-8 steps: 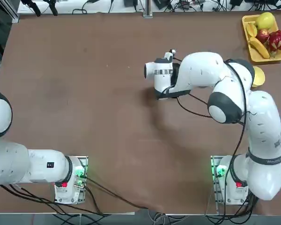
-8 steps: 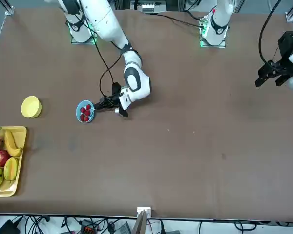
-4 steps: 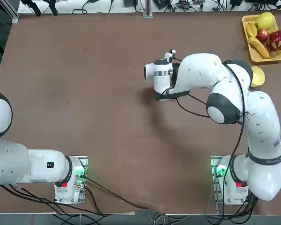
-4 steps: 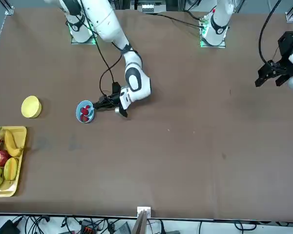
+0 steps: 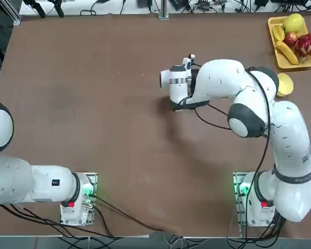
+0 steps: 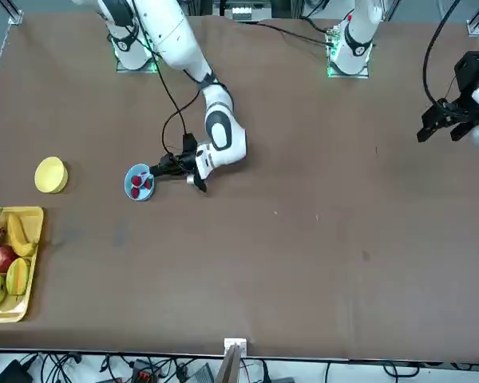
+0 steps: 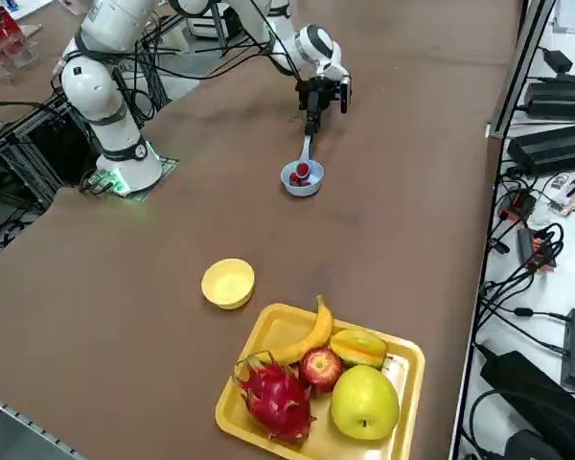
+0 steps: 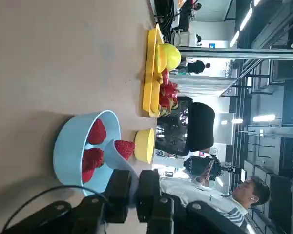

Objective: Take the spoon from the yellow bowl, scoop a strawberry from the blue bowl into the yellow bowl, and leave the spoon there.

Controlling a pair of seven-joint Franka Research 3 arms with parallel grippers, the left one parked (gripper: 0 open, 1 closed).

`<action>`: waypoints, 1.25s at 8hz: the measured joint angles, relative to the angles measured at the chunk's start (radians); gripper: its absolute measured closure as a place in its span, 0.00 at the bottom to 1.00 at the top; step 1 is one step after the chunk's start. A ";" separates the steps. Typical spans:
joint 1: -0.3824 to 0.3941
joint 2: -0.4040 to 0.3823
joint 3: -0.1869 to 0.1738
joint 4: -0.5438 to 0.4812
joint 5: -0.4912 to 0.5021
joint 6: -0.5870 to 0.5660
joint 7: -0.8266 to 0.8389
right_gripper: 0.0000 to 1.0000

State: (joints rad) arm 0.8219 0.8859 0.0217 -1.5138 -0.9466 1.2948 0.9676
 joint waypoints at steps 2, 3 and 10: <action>0.006 0.000 -0.003 0.004 -0.003 -0.039 0.000 0.89; 0.008 0.001 -0.012 0.010 -0.013 -0.062 0.000 0.89; -0.146 -0.087 -0.062 -0.004 -0.028 -0.097 -0.069 0.89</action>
State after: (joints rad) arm 0.6758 0.7990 -0.0408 -1.5182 -0.9747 1.1976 0.8983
